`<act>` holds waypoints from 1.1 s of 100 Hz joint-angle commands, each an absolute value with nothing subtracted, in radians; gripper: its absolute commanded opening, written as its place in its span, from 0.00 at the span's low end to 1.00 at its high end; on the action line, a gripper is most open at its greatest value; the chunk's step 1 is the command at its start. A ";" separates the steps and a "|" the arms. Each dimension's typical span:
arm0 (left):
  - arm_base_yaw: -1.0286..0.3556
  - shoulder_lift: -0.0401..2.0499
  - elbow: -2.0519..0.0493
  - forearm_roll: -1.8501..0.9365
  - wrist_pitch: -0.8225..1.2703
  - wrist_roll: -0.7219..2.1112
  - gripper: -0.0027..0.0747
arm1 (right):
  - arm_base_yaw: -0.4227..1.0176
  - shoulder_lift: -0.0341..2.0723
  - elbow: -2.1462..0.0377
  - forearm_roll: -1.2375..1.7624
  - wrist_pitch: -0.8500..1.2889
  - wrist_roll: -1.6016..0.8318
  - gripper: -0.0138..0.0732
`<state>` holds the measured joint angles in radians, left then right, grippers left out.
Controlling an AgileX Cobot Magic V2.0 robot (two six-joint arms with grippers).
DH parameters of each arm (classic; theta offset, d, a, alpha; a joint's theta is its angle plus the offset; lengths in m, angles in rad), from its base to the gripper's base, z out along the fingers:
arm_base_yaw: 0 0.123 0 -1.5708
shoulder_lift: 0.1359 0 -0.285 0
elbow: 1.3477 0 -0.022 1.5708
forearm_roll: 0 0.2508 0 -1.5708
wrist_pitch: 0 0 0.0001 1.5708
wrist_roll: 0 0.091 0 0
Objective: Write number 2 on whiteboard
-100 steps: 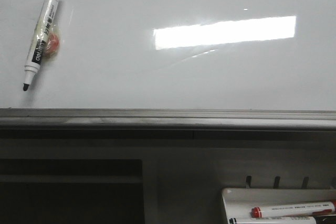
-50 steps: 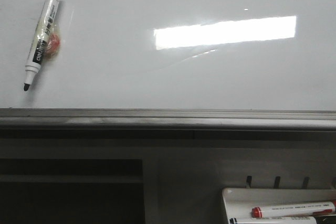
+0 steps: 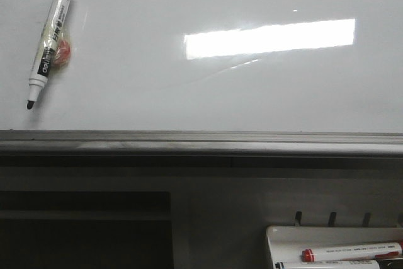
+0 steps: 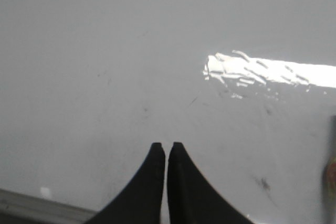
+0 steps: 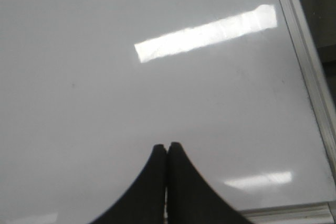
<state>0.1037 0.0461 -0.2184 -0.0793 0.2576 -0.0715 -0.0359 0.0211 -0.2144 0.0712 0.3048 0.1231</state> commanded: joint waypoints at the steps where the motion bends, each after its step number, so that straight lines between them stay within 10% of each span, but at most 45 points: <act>1: 0.096 0.099 -0.329 -0.085 0.233 -0.080 0.01 | -0.040 0.094 -0.346 0.077 0.413 0.126 0.08; 28: 0.096 0.142 -0.366 -0.050 0.166 -0.080 0.05 | -0.025 0.234 -0.507 0.072 0.682 0.126 0.09; 52: 0.096 0.143 -0.366 -0.071 0.033 -0.080 0.57 | -0.009 0.234 -0.505 0.072 0.647 0.126 0.09; 110: -0.161 0.252 -0.370 -0.114 0.113 0.000 0.58 | 0.021 0.234 -0.480 0.074 0.609 0.126 0.09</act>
<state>-0.1021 0.1927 -0.3355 -0.0932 0.1768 -0.0087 0.0194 0.2126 -0.4584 0.0748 0.6823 0.1231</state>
